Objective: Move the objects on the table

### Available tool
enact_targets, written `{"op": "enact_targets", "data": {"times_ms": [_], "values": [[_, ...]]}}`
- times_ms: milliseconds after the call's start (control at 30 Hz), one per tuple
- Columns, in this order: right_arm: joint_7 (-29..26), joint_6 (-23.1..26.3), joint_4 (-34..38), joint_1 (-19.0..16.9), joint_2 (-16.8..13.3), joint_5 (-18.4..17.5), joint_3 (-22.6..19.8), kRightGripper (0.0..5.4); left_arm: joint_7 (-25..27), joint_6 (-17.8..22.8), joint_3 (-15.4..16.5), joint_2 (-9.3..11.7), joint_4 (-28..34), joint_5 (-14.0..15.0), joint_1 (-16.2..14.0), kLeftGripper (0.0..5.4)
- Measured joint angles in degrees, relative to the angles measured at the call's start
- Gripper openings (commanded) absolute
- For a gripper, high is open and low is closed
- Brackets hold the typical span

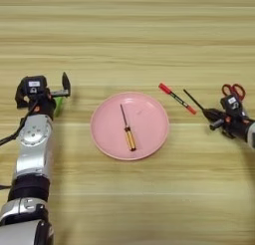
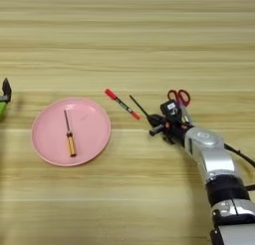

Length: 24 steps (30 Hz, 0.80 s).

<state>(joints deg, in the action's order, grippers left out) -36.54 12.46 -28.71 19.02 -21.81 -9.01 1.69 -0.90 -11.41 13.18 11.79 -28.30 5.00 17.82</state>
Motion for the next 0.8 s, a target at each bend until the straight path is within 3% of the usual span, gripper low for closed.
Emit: {"op": "enact_targets", "data": {"times_ms": [467,800], "values": [[2.40,7.70,11.04,-4.30,0.04,-0.88,-0.77,0.09,-0.01,0.00,-0.01,0.00,-0.18,-0.01,0.00,5.40],[4.72,14.15,24.18,-8.11,1.01,-1.93,-0.66,0.06,-0.01,-0.01,-0.03,0.00,-0.56,-0.02,0.01,5.40]]}}
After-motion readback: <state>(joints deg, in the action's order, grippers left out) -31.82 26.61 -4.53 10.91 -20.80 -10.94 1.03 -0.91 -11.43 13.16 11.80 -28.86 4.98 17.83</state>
